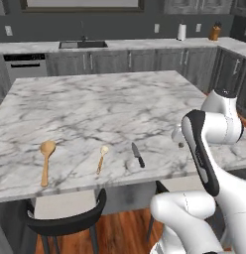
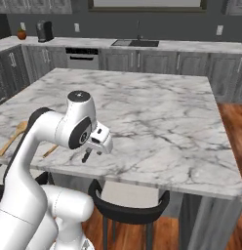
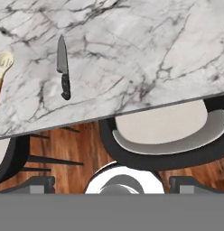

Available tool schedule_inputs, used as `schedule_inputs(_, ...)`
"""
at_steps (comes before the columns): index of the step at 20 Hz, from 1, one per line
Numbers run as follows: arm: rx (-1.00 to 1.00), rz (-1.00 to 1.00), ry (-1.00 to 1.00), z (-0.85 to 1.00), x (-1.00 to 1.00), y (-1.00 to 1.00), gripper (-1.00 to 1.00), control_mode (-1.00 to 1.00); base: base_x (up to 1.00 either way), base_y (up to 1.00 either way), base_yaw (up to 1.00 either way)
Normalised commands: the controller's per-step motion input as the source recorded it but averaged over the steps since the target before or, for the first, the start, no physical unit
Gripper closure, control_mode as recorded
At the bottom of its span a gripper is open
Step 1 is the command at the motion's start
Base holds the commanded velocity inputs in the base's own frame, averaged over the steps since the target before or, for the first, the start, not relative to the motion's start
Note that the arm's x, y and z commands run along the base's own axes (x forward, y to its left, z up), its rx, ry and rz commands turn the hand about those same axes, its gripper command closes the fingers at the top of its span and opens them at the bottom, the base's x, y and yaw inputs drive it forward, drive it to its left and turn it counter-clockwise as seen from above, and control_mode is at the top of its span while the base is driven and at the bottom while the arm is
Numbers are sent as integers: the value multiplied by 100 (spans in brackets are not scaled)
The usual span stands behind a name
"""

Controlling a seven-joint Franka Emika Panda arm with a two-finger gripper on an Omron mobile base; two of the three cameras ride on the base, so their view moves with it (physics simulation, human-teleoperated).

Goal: Pick up the metallic utensils from the counter and place them in the open drawer. Make sure not to pick up any wooden utensils.

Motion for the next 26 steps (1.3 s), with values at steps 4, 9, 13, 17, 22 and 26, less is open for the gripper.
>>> schedule_inputs(4, 0, 0, 0, 0, 0, 0, -100, 100, 23, 36, 2)
schedule_inputs(9, 0, 0, 0, 0, 0, 0, -100, 100, 0, 34, 21)
schedule_inputs(13, 0, 0, 0, 0, 0, 0, -100, 100, 0, 13, 36)
schedule_inputs(17, 0, 0, 0, 0, 0, 0, -100, 100, 7, 5, 35)
schedule_inputs(22, 0, 0, 0, 0, 0, 0, -100, 100, 19, 3, 36)
schedule_inputs(26, 0, 7, 0, -27, 39, 9, -100, -100, 0, 0, 0)
